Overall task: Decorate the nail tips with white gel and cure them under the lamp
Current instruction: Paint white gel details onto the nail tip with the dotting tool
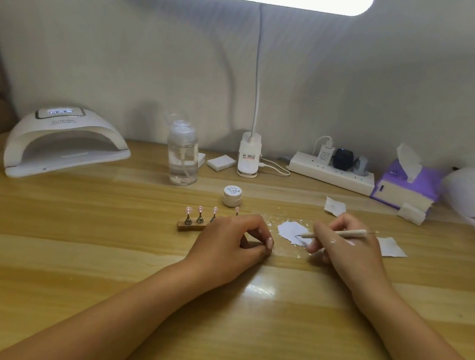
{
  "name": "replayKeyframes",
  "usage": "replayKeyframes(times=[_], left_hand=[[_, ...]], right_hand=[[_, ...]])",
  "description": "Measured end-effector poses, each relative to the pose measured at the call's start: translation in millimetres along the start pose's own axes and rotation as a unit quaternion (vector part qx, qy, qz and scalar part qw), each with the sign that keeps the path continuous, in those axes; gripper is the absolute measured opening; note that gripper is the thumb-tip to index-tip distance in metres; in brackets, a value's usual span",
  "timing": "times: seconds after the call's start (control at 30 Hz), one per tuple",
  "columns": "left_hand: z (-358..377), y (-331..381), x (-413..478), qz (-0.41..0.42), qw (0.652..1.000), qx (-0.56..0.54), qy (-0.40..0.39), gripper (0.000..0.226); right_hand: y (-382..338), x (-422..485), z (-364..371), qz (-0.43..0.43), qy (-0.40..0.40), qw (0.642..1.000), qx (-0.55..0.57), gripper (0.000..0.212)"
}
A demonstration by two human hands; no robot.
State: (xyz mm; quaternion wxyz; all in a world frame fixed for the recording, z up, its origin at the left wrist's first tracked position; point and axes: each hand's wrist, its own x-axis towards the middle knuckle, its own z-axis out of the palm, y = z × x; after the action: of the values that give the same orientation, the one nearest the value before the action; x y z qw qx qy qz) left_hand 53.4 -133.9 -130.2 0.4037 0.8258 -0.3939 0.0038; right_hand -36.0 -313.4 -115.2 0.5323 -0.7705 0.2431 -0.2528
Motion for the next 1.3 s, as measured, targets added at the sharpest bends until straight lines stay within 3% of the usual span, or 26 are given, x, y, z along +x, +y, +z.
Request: replayKeyframes(times=[0.3, 0.43, 0.5, 0.63, 0.8, 1.3], left_hand=[[0.6, 0.2, -0.1, -0.006, 1.000, -0.009, 0.000, 0.017], [0.6, -0.3, -0.2, -0.006, 1.000, -0.006, -0.001, 0.019], [0.8, -0.4, 0.0, -0.008, 1.000, -0.006, -0.003, 0.019], [0.7, -0.5, 0.8, -0.004, 1.000, 0.001, -0.001, 0.014], [-0.3, -0.4, -0.2, 0.003, 1.000, 0.003, 0.001, 0.015], [0.0, -0.2, 0.3, 0.012, 1.000, 0.005, 0.004, 0.023]], right_hand=[[-0.2, 3.4, -3.2, 0.005, -0.010, 1.000, -0.019, 0.016], [-7.0, -0.5, -3.7, -0.083, 0.099, 0.991, -0.036, 0.022], [-15.7, -9.0, 0.4, -0.094, 0.073, 0.992, 0.036, 0.022], [-19.0, -31.4, 21.8, -0.013, -0.019, 0.991, 0.132, 0.026], [-20.4, -36.4, 30.7, 0.019, -0.035, 0.984, 0.173, 0.020], [-10.8, -31.3, 32.7, -0.004, -0.055, 0.987, 0.150, 0.026]])
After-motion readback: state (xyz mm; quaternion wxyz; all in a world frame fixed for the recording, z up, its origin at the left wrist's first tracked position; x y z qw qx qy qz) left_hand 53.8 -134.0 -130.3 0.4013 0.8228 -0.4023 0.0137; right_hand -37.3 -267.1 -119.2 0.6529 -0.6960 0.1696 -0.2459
